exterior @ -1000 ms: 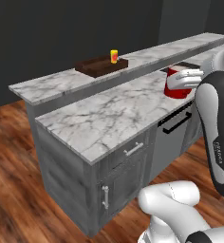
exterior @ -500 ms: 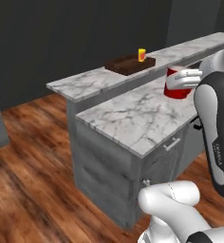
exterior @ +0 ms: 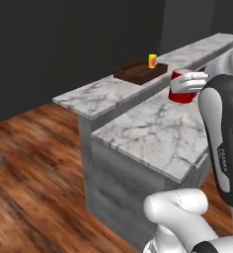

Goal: There is a tray on the dining counter. Grab the cup, mug, and pitcher and place them on the tray. The pitcher may be placed next to the tray if it cannot fit the tray.

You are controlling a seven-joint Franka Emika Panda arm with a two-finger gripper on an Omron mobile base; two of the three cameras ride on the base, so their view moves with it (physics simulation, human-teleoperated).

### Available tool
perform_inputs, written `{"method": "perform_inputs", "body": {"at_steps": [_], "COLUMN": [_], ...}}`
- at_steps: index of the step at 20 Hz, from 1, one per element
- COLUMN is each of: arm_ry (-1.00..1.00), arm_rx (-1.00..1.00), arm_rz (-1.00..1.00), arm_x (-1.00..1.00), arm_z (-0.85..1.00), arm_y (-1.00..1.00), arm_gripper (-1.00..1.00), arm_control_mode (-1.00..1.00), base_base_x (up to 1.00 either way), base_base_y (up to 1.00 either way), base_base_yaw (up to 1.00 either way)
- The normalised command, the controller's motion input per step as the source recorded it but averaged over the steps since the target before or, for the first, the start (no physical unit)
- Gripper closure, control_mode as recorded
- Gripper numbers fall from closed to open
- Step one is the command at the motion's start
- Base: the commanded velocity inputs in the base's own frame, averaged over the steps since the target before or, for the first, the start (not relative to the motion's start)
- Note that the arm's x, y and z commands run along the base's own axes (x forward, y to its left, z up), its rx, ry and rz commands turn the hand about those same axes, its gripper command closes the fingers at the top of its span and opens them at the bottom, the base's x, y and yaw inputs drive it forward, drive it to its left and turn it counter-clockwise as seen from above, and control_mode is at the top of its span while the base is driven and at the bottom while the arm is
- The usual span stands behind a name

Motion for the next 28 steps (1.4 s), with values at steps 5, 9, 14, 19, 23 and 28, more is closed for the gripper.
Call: {"method": "perform_inputs", "body": {"at_steps": [5, 9, 14, 19, 23, 28], "arm_ry": [0.00, 0.00, 0.00, 0.00, 0.00, 0.00], "arm_rx": [0.00, 0.00, 0.00, 0.00, 0.00, 0.00], "arm_rz": [0.00, 0.00, 0.00, 0.00, 0.00, 0.00], "arm_x": [0.00, 0.00, 0.00, 0.00, 0.00, 0.00], "arm_z": [0.00, 0.00, 0.00, 0.00, 0.00, 0.00], "arm_y": [0.00, 0.00, 0.00, 0.00, 0.00, 0.00], "arm_gripper": [1.00, 1.00, 1.00, 1.00, 1.00, 1.00], "arm_control_mode": [1.00, 1.00, 1.00, 1.00, 1.00, 1.00], "base_base_x": [0.72, 0.72, 0.72, 0.69, 0.68, 0.78], "base_base_y": [0.46, 0.47, 0.33, 0.29, 0.51, 0.64], "base_base_yaw": [-0.27, -0.26, -0.25, -0.24, -0.22, -0.19]}}
